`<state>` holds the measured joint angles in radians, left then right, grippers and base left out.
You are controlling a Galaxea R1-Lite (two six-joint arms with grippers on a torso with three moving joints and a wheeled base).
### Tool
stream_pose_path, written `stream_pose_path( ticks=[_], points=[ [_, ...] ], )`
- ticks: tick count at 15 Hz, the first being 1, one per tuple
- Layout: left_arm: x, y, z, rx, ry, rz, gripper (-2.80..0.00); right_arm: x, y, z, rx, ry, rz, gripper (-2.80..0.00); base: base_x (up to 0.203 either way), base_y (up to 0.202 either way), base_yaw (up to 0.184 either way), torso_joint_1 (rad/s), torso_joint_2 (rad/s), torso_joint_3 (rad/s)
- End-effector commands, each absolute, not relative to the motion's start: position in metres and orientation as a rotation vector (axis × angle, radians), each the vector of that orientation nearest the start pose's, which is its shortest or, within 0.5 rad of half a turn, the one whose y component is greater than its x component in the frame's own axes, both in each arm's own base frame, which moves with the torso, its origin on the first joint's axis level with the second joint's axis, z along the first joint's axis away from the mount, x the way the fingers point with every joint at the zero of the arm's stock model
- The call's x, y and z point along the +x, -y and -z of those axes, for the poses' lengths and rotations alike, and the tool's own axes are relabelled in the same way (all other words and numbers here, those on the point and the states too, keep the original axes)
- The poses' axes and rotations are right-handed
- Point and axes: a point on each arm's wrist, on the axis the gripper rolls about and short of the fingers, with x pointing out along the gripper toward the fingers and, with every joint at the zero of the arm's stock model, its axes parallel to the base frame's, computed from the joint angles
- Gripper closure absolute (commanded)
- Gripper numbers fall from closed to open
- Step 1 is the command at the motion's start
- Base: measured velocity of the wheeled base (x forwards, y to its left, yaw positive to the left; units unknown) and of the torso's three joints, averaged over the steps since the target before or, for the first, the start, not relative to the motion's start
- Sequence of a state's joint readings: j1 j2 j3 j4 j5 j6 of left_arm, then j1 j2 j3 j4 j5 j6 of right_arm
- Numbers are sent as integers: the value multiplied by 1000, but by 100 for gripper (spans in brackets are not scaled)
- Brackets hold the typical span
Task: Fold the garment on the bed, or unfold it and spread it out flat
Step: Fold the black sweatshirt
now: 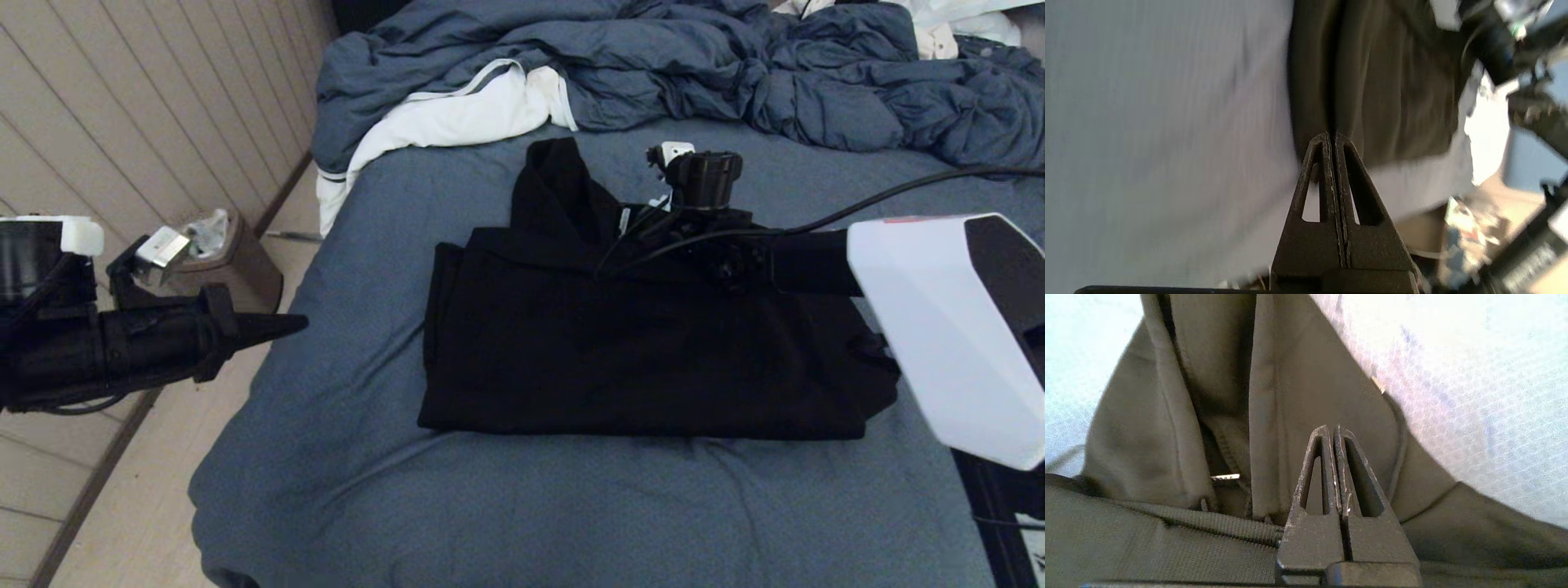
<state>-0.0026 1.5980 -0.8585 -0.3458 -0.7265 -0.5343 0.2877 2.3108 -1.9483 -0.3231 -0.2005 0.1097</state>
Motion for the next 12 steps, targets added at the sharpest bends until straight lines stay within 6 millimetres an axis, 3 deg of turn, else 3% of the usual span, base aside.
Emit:
stream_pose_path(
  ticks=[1,3,6,8,12],
  points=[
    [303,38,-202,-622,-575,629,0,478,-137,-221,102,-52,-84,0,0,0,0,0,0,0],
    [311,66,-201,-596,-611,668,0,472,-136,-232,104,-42,-90,0,0,0,0,0,0,0],
    [336,92,-188,-585,-664,707,0,457,-130,-247,137,-58,-88,0,0,0,0,0,0,0],
    [357,101,-185,-578,-649,717,0,450,-125,-251,189,-67,-90,0,0,0,0,0,0,0],
    [392,111,-200,-559,-554,733,0,436,-121,-264,205,-59,-113,0,0,0,0,0,0,0]
  ],
)
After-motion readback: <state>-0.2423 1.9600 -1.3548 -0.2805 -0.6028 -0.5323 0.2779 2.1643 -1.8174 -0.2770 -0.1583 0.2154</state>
